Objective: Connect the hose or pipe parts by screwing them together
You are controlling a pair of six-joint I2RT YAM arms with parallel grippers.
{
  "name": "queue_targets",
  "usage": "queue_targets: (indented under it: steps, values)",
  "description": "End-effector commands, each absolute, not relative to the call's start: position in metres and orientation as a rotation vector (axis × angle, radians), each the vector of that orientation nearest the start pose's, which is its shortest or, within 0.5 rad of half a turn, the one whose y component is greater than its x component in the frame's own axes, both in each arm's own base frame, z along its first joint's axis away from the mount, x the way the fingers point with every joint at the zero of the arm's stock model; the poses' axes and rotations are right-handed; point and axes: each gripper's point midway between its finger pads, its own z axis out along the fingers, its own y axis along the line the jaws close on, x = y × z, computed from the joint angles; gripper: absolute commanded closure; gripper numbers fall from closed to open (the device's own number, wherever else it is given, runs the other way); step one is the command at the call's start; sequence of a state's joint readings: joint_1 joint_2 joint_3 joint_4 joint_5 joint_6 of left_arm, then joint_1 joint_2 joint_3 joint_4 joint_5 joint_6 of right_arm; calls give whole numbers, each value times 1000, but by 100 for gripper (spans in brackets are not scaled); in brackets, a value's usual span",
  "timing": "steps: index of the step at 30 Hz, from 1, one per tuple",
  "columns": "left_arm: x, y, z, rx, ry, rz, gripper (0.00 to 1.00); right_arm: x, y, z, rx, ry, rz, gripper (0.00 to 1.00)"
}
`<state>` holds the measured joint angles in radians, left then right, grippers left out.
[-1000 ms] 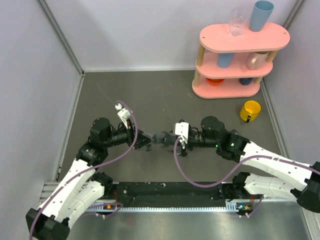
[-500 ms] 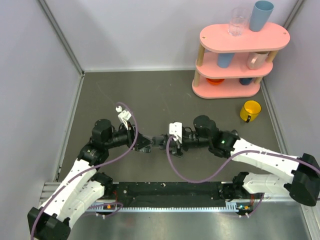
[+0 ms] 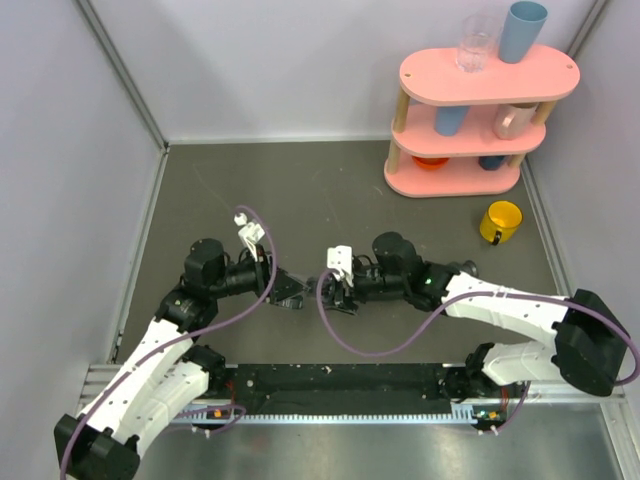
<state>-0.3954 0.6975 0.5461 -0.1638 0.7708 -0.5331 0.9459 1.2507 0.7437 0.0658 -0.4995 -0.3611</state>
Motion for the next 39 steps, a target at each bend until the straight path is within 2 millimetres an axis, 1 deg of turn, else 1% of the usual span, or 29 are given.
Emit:
queue_targets:
  steps: [1, 3, 4, 6, 7, 8, 9, 10, 11, 12, 13, 14, 16, 20, 21, 22, 24, 25, 26, 27, 28, 29, 30, 31, 32, 33, 34, 35, 39]
  values:
    - [174, -221, 270, 514, 1726, -1308, 100, 147, 348, 166, -1504, 1375, 944, 44]
    - [175, -221, 265, 531, 1729, -1299, 100, 143, 349, 171, -1505, 1355, 971, 51]
    - [175, -222, 263, 545, 1722, -1299, 100, 140, 350, 172, -1507, 1353, 987, 67]
    - [172, -224, 261, 615, 1681, -1288, 100, 136, 352, 178, -1513, 1348, 1024, 80]
    - [166, -226, 262, 695, 1630, -1299, 100, 135, 352, 177, -1519, 1366, 1040, 89]
    - [166, -226, 261, 747, 1591, -1265, 100, 134, 352, 176, -1531, 1384, 1054, 92]
    - [167, -226, 262, 769, 1565, -1247, 100, 134, 356, 188, -1535, 1370, 1074, 96]
    - [166, -226, 262, 798, 1542, -1234, 100, 128, 353, 181, -1564, 1435, 1101, 100]
    - [167, -226, 263, 846, 1496, -1194, 100, 126, 354, 177, -1581, 1474, 1128, 100]
    - [167, -226, 263, 871, 1476, -1176, 100, 120, 358, 190, -1604, 1447, 1199, 100]
    - [169, -225, 262, 886, 1465, -1155, 100, 115, 355, 189, -1622, 1485, 1249, 100]
    - [170, -225, 260, 929, 1434, -1120, 100, 119, 358, 194, -1603, 1519, 1292, 100]
    - [167, -226, 256, 1003, 1386, -1096, 100, 118, 358, 201, -1589, 1563, 1374, 100]
    - [169, -225, 251, 1014, 1372, -1067, 100, 122, 357, 201, -1568, 1614, 1423, 100]
    - [171, -224, 251, 1005, 1378, -1061, 100, 131, 358, 199, -1537, 1649, 1371, 97]
    - [172, -224, 251, 969, 1411, -1081, 100, 137, 357, 198, -1513, 1676, 1330, 77]
    - [182, -222, 250, 873, 1491, -1081, 100, 146, 353, 201, -1477, 1677, 1236, 64]
    - [182, -223, 251, 833, 1525, -1119, 100, 151, 351, 204, -1469, 1658, 1191, 41]
    - [184, -224, 251, 799, 1555, -1139, 100, 153, 346, 201, -1449, 1660, 1146, 38]
    - [186, -224, 251, 757, 1581, -1152, 100, 170, 344, 205, -1392, 1641, 1036, 28]
    - [185, -224, 251, 696, 1628, -1200, 100, 175, 338, 220, -1361, 1573, 968, 24]
    - [184, -225, 252, 670, 1644, -1221, 100, 178, 331, 212, -1337, 1568, 914, 22]
    - [187, -224, 253, 620, 1669, -1227, 100, 197, 328, 223, -1255, 1514, 810, 17]
    - [187, -223, 254, 536, 1713, -1270, 100, 197, 322, 244, -1219, 1411, 761, 15]
    - [188, -223, 255, 489, 1731, -1283, 100, 197, 315, 232, -1205, 1407, 722, 13]
    - [188, -222, 258, 455, 1740, -1295, 100, 202, 313, 248, -1154, 1322, 688, 10]
    - [187, -221, 258, 390, 1776, -1324, 100, 196, 310, 258, -1153, 1247, 665, 7]
    - [186, -220, 262, 365, 1778, -1333, 100, 193, 306, 247, -1162, 1238, 647, 5]
    - [190, -212, 268, 155, 1863, -1334, 100, 189, 303, 246, -1186, 1165, 511, 2]
